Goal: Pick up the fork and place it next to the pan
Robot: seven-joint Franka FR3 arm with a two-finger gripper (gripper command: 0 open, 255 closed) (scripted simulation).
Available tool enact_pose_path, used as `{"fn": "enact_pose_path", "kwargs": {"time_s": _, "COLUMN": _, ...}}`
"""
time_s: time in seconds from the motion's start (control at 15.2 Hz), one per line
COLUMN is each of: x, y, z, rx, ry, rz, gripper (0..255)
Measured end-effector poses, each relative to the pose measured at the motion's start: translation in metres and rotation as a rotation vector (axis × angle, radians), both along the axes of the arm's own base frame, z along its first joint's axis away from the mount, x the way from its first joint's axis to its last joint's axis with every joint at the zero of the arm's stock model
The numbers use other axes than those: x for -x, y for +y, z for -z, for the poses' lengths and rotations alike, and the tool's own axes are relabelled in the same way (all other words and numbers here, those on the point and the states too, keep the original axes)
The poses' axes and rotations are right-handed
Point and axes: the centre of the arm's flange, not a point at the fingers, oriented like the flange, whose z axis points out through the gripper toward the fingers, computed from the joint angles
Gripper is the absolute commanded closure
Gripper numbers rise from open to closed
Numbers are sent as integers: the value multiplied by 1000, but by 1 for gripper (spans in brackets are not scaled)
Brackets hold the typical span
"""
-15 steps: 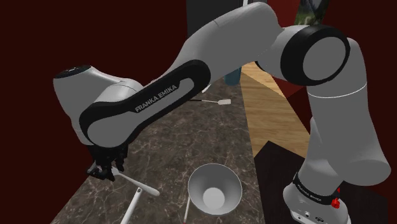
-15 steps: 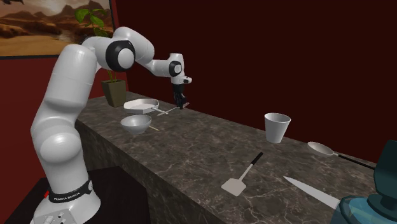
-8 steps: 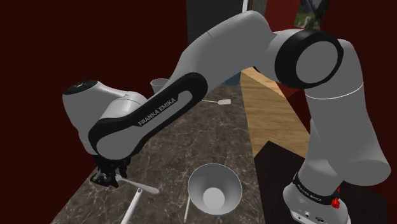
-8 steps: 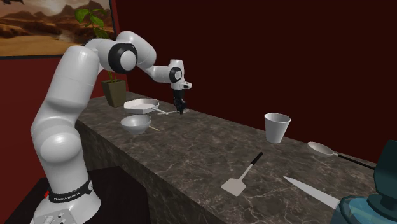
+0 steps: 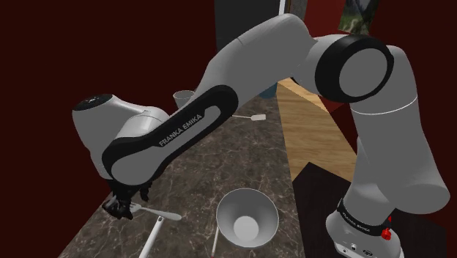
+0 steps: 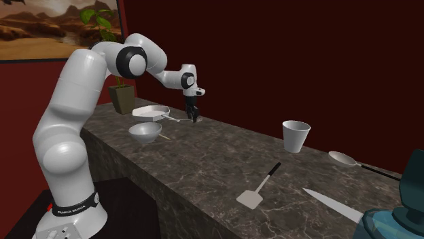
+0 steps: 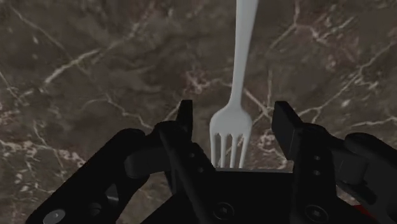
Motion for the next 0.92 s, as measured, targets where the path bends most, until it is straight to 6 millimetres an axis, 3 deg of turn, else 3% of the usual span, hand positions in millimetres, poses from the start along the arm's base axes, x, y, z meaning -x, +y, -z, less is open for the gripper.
{"fn": "enact_pose_path", "kwargs": {"time_s": 0.33, "x": 0, "y": 0, "z": 0, "rx": 0, "ry": 0, "rz": 0, "gripper": 0}}
{"fn": "enact_pose_path", "kwargs": {"time_s": 0.66, "x": 2, "y": -1, "z": -45, "rx": -1, "ry": -1, "rz": 0, "gripper": 0}}
{"fn": "enact_pose_path", "kwargs": {"time_s": 0.92, "x": 2, "y": -2, "z": -50, "rx": 0, "ry": 0, "rz": 0, "gripper": 0}}
